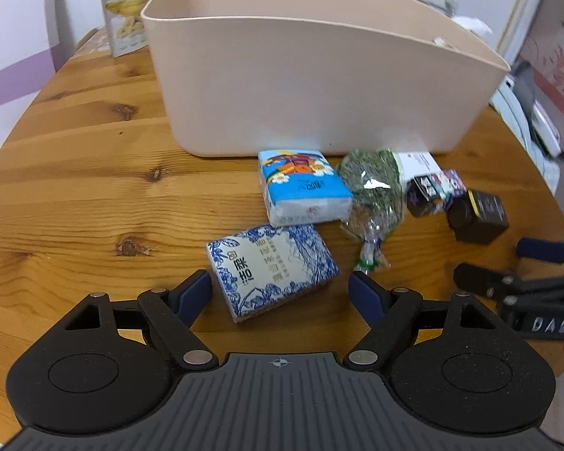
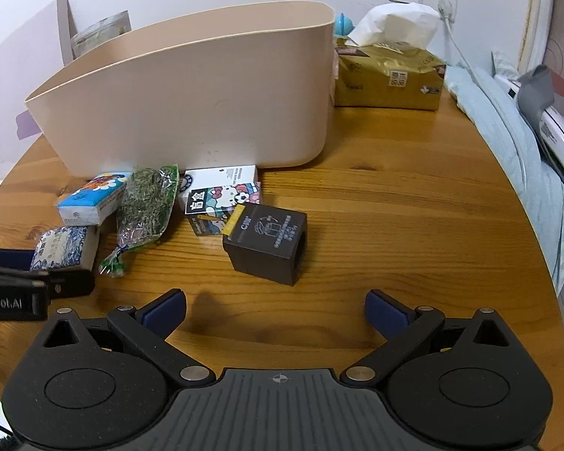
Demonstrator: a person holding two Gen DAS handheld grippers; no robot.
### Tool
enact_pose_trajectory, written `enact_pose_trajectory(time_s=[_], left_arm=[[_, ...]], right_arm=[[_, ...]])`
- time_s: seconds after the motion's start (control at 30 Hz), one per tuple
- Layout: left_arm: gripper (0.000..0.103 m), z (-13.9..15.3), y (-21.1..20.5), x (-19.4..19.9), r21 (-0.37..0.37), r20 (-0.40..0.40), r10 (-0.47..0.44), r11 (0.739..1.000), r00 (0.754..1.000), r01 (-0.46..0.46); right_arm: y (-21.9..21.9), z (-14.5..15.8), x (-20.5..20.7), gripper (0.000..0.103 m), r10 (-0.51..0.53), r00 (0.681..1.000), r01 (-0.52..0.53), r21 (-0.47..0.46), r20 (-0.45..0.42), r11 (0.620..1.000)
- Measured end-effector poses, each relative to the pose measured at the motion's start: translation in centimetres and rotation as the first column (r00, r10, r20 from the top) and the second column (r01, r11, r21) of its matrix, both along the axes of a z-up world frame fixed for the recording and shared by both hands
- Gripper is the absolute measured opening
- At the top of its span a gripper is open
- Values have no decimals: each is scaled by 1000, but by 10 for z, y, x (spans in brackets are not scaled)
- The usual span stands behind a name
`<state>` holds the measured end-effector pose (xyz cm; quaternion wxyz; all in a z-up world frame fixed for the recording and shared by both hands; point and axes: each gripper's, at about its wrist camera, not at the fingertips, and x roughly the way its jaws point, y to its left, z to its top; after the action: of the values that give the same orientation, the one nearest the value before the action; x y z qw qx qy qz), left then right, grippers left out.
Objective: Organize objects
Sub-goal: 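Withdraw both tools from the bin toward the tissue packs and black box, then grasp the blue-white tissue pack with left tool while right tool grasps black box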
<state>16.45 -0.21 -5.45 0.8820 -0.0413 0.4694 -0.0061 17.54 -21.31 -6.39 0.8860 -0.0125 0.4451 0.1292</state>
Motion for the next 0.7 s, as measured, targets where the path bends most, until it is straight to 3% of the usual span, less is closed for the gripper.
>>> enact_pose_trajectory(time_s=[0.33, 0.6, 0.7], left_arm=[[85, -2, 2, 9, -3, 35, 74, 997, 997, -74], [85, -2, 8, 7, 2, 58, 79, 997, 995, -79], [82, -4, 13, 5, -5, 72, 89, 996, 993, -89]], right_arm=[[19, -6, 3, 103, 37, 998, -33, -77, 48, 996], [24, -8, 14, 103, 2, 997, 2, -57, 79, 998], [22, -6, 17, 98, -21, 996, 25, -43, 88, 999]])
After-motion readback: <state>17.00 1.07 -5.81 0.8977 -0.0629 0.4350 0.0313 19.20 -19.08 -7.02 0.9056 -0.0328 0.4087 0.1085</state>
